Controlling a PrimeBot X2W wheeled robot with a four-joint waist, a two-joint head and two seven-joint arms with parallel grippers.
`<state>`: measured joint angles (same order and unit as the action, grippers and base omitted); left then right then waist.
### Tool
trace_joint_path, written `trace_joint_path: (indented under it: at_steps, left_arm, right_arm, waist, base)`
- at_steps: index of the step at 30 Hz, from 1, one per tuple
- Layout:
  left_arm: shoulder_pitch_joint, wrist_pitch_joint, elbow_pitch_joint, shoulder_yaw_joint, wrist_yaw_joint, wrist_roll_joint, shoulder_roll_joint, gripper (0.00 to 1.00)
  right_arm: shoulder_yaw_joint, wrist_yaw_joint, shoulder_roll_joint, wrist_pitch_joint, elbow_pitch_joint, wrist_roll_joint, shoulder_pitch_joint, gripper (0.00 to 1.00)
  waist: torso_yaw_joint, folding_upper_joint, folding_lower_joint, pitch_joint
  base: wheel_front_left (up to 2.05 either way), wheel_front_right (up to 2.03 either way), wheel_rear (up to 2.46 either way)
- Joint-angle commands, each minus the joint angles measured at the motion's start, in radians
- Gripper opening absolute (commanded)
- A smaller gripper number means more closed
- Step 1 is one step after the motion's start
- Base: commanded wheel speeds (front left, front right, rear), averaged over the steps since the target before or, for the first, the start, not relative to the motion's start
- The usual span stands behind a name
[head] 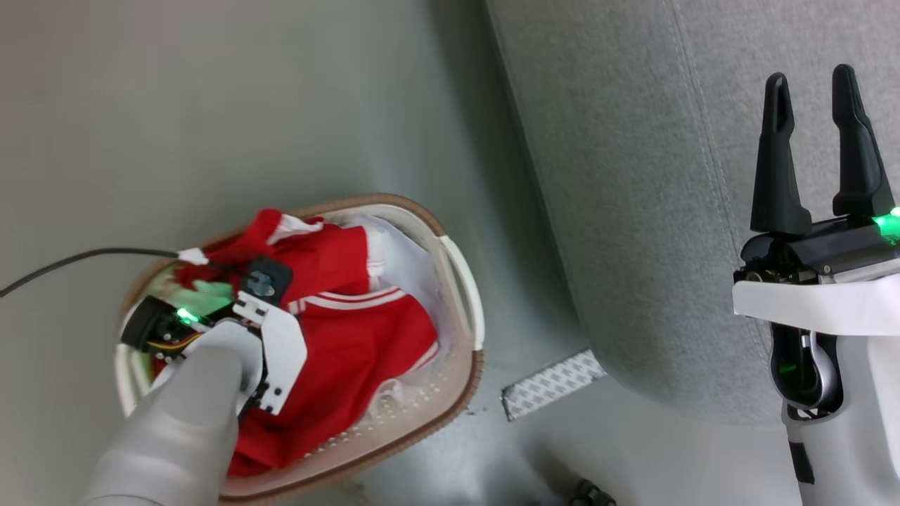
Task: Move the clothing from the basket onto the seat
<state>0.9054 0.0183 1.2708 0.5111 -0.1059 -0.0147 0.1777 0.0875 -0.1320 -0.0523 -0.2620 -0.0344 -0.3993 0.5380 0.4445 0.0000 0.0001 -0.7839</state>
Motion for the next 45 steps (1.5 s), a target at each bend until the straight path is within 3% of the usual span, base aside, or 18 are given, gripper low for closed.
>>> trace_joint_path:
  at_steps: [1,7,12,13,14,15,22,30,36,45]
  left_arm:
    - [0.009,0.013,0.006,0.008,-0.002,0.013,0.015,1.0]
    - [0.003,0.158,0.017,0.073,-0.008,0.06,0.038,1.0]
    - [0.011,0.191,0.018,0.102,-0.014,0.067,0.047,1.0]
    - [0.012,0.185,0.018,0.103,-0.015,0.063,0.045,0.88]
    - [0.013,0.177,0.018,0.103,-0.015,0.058,0.044,0.48]
    - [0.012,0.171,0.018,0.105,-0.016,0.055,0.043,0.0]
    - [-0.009,0.102,0.017,0.103,-0.022,0.018,0.013,0.0]
    - [-0.067,-0.012,0.016,0.105,-0.025,-0.047,-0.061,0.0]
    - [-0.126,-0.089,-0.004,0.14,-0.025,-0.115,-0.114,0.0]
    - [-0.224,-0.166,-0.144,0.247,-0.024,-0.307,-0.126,0.0]
  right_arm:
    - [0.0,0.002,0.003,-0.002,-0.004,-0.007,0.019,1.0]
    - [0.012,0.002,0.003,-0.002,-0.003,-0.051,0.025,1.0]
    - [0.018,0.002,0.003,-0.002,-0.009,-0.064,0.037,1.0]
    - [0.019,0.002,0.003,-0.002,-0.011,-0.065,0.038,1.0]
    - [0.02,0.002,0.003,-0.002,-0.014,-0.066,0.038,1.0]
    - [0.02,0.002,0.003,-0.002,-0.015,-0.067,0.039,1.0]
    - [0.014,0.002,0.003,-0.002,-0.026,-0.054,0.034,1.0]
    - [-0.017,0.002,0.002,-0.002,-0.049,0.02,-0.003,1.0]
    - [-0.027,0.002,-0.041,-0.002,-0.075,0.048,-0.05,1.0]
    - [-0.024,0.002,-0.104,-0.002,-0.11,0.047,-0.116,1.0]
  waist:
    - [0.024,0.0,-0.0001,-0.024]
    - [0.046,0.0,-0.0001,-0.056]
    - [0.054,0.0,-0.0001,-0.07]
    - [0.054,0.0,-0.0001,-0.07]
    - [0.054,0.0,-0.0001,-0.07]
    - [0.053,0.0,-0.0001,-0.067]
    - [0.033,0.0,-0.0001,-0.006]
    - [-0.044,0.0,-0.0001,0.154]
    - [-0.123,0.0,-0.0001,0.295]
    - [-0.218,0.0,-0.0001,0.471]
  base:
    - [0.0,0.0,0.0]
    - [0.0,0.0,0.0]
    - [0.0,0.0,0.0]
    - [0.0,0.0,0.0]
    - [0.0,0.0,0.0]
    - [0.0,0.0,0.0]
    - [0.0,0.0,0.0]
    - [0.0,0.0,0.0]
    - [0.0,0.0,0.0]
    - [0.0,0.0,0.0]
